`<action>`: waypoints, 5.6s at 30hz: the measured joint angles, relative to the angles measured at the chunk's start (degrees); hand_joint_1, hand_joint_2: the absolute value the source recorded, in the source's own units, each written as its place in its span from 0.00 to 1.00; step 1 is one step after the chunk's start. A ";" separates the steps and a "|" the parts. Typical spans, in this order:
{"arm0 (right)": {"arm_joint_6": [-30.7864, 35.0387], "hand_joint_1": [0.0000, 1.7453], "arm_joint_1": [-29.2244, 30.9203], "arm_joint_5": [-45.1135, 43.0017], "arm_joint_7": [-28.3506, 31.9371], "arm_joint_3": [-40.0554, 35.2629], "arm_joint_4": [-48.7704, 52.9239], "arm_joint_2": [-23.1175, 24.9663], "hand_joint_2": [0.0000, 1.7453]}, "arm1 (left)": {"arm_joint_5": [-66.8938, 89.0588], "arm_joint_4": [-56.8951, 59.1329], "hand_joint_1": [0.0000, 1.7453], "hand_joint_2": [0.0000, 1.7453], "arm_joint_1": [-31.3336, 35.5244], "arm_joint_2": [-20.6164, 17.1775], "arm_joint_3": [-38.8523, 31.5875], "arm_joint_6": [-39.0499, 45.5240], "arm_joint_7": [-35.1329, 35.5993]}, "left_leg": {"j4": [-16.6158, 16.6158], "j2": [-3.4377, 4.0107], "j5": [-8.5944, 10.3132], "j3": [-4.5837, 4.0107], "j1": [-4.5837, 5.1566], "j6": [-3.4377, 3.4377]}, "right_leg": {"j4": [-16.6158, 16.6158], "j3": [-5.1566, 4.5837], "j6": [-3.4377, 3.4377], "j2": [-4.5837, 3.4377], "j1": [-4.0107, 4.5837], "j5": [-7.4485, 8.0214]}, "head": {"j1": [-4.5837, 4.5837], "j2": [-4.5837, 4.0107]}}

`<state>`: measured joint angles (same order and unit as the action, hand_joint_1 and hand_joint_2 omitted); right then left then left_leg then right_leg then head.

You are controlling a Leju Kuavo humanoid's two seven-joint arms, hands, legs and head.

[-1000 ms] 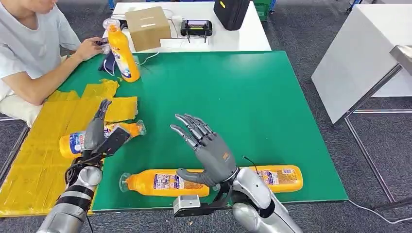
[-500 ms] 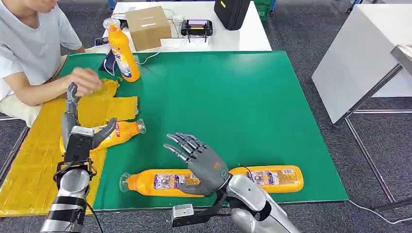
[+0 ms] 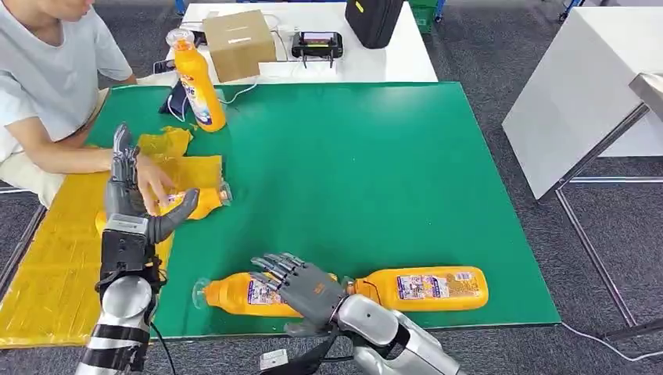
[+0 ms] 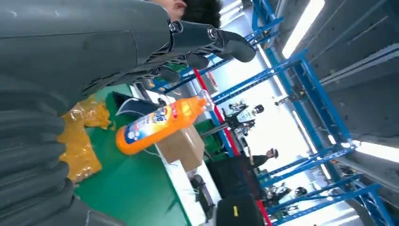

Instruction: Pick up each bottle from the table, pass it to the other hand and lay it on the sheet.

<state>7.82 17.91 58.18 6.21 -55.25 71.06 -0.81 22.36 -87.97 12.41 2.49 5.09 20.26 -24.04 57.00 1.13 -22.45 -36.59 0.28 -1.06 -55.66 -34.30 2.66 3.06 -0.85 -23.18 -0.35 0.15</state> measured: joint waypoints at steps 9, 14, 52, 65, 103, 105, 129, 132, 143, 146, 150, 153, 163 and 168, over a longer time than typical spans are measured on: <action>2.21 0.00 1.03 3.33 -2.74 -1.47 -3.30 0.90 1.00 | -0.81 -0.31 0.00 1.00 -0.47 0.37 0.11 0.13 0.00 | 0.00 0.01 0.00 0.00 0.00 0.00 | 0.00 0.00 0.00 0.00 0.00 0.00 | 0.02 0.00; 2.25 0.00 1.16 3.35 -2.74 -1.64 -4.07 1.05 1.00 | -0.81 -0.33 0.00 1.00 -0.53 0.37 0.11 0.13 0.00 | 0.00 0.00 0.00 0.00 0.00 0.00 | 0.00 0.00 0.00 0.00 0.00 0.00 | 0.00 0.00; 4.68 0.00 2.37 12.83 -11.54 7.62 -9.53 4.44 1.00 | -2.56 -1.20 0.00 1.00 -1.65 1.18 1.55 -3.85 1.33 | 0.00 0.01 0.00 0.01 0.00 0.00 | 0.00 -0.01 0.00 0.00 0.00 0.00 | 0.02 0.00; 2.84 0.37 5.19 9.09 -7.67 10.18 -17.67 6.32 1.00 | -3.85 -0.79 0.00 1.00 -0.84 1.53 3.85 -5.23 1.46 | 0.01 0.01 0.01 0.01 0.00 0.00 | 0.00 -0.01 0.00 0.00 0.00 0.00 | 0.00 0.00; 14.48 1.00 11.36 20.16 -17.80 8.79 -28.35 6.82 1.00 | -4.70 1.99 0.00 1.00 0.85 1.92 7.19 -7.56 2.34 | 0.02 0.01 0.02 0.15 0.01 -0.02 | 0.00 0.12 0.01 -0.01 -0.02 0.02 | 0.00 0.00; 16.87 1.00 9.97 20.64 -18.65 12.70 -25.65 6.17 1.00 | -3.83 1.29 0.00 1.00 0.47 1.92 7.28 -7.63 2.80 | 0.02 0.00 0.02 0.14 0.02 -0.02 | 0.00 0.11 0.02 -0.01 -0.03 0.03 | 0.00 0.00; 29.81 1.00 -3.14 -1.10 -4.56 38.13 -0.30 5.60 1.00 | -2.14 -1.75 0.00 1.00 -2.23 1.92 8.61 -9.55 4.02 | 0.02 -0.01 0.00 0.08 0.02 -0.01 | 0.00 0.05 0.01 0.00 -0.02 0.02 | 0.02 0.00; 31.12 0.97 -5.29 -10.20 2.26 39.58 3.65 6.58 1.00 | -2.34 -1.51 0.00 1.00 -2.21 1.86 9.53 -11.50 4.96 | 0.01 -0.01 -0.03 0.07 0.02 -0.01 | 0.01 0.04 0.01 0.00 -0.02 0.01 | 0.02 0.00; 14.23 0.98 -6.24 -26.01 11.69 32.60 4.26 9.86 1.00 | -24.40 2.54 0.00 1.00 0.40 0.50 14.95 -32.57 9.14 | 0.00 0.01 -0.01 0.08 -0.01 0.02 | -0.01 0.04 0.00 -0.02 0.02 0.01 | 0.04 0.00; 13.94 0.98 -5.68 -25.72 11.93 29.52 2.00 10.82 1.00 | -26.27 3.21 0.00 1.00 1.18 0.31 16.00 -33.14 9.79 | 0.00 0.02 0.00 0.07 -0.01 0.02 | -0.01 0.03 0.00 -0.02 0.01 0.00 | 0.02 0.00; 13.94 0.98 -5.10 -25.61 12.02 27.32 0.02 11.37 1.00 | -27.17 4.02 0.00 1.00 1.92 -0.04 16.59 -33.16 10.03 | 0.00 0.01 -0.01 0.05 0.00 0.01 | -0.01 0.03 0.00 -0.01 -0.01 0.00 | 0.02 0.00; 13.94 0.98 -4.89 -25.55 12.08 26.57 -0.79 11.50 1.00 | -27.23 4.26 0.00 1.00 2.11 -0.22 16.76 -33.16 10.05 | 0.00 0.01 -0.01 0.05 0.01 0.01 | 0.00 0.03 0.00 -0.01 -0.02 0.00 | 0.00 0.00; 13.09 0.98 -3.38 -24.67 11.36 24.43 -3.42 11.76 1.00 | -28.59 4.70 0.00 1.00 2.35 -0.81 16.83 -33.11 10.01 | 0.00 0.01 -0.01 0.06 0.00 0.02 | -0.01 0.01 0.00 -0.03 0.00 0.01 | 0.02 0.00; 12.63 0.99 -2.19 -22.70 10.60 22.20 -5.97 12.15 1.00 | -29.68 5.68 0.00 1.00 3.25 -0.83 16.76 -32.08 10.54 | 0.00 0.02 0.00 0.05 -0.01 0.02 | -0.01 0.02 0.00 -0.01 0.00 0.00 | 0.00 0.00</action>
<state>20.46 15.73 35.48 16.81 -33.05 65.09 11.34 -7.32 -82.29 15.66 1.66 21.86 -11.82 -13.51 57.00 1.15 -22.46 -36.54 0.28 -1.05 -55.67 -34.29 2.66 3.05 -0.85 -23.17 -0.35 0.15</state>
